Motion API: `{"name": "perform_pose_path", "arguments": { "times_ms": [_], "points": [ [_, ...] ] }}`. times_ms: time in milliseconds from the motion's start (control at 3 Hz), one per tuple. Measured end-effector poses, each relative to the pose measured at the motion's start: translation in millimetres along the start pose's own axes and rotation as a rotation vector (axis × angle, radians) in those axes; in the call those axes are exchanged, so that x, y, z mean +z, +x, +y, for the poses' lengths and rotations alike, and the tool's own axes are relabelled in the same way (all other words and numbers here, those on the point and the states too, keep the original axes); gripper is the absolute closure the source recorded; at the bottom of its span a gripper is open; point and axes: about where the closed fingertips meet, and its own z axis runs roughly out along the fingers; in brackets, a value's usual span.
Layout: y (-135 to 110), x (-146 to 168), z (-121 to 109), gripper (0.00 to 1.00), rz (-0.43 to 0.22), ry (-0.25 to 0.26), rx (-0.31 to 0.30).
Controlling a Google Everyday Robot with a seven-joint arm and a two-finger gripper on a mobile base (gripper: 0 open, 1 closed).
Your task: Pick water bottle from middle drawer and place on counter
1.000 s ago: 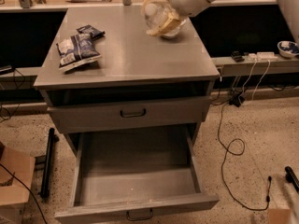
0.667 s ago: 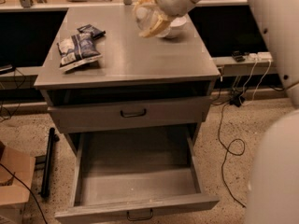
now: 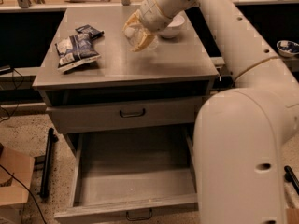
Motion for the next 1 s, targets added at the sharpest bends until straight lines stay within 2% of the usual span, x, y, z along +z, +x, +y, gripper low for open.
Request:
{"name": "perform_pose_path", "arguments": {
  "times_ms": [333, 667, 1000],
  "points": [
    [7, 21, -8, 0.75, 0.0, -0.024, -0.006],
    [6, 42, -16, 0.52, -0.032, -0.04, -0.007],
    [6, 43, -20, 0.28, -0.036, -0.035, -0.009]
  ]
}}
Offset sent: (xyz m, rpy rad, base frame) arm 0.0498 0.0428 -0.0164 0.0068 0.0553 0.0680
